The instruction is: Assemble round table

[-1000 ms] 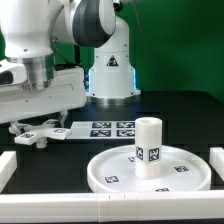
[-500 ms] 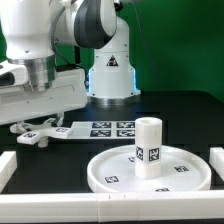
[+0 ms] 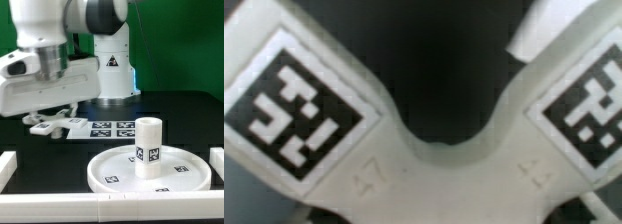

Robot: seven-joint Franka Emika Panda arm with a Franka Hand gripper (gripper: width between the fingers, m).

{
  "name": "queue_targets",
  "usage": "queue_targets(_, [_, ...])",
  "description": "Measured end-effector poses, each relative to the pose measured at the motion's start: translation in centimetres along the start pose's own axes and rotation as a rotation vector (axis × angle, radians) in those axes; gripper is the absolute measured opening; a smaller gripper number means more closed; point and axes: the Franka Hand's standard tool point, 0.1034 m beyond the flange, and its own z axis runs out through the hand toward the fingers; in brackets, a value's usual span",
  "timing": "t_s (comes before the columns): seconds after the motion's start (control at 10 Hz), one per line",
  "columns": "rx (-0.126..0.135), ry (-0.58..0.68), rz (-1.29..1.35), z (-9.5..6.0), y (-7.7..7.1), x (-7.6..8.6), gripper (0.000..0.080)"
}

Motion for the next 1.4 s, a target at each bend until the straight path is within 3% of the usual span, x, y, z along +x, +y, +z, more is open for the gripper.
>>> queue_targets(0.1, [0.021,-0.012,0.04,-1.3,-1.3,1.9,0.0452])
queue_targets(0.2, [0.023,-0.007,0.018,-2.1,-1.6,3.3,0.0452])
queue_targets(0.4, [0.02,-0.01,0.02,-1.5,-1.3,2.6,0.0452])
queue_targets(0.6, [0.021,-0.011,0.018,-1.6,-1.6,2.8,0.0452])
queue_targets(0.8, [0.064,-0.046,0.031,-4.2,-3.2,6.7,0.0453])
queue_targets(0.9, [0.066,-0.045,0.025,-5.0,-2.9,8.2,0.0453])
queue_targets(1.3, [0.064,-0.042,0.022,-4.8,-2.9,8.3,0.0453])
queue_targets(1.4, [0.076,-0.057,0.046,-5.8,-3.7,9.3,0.0453])
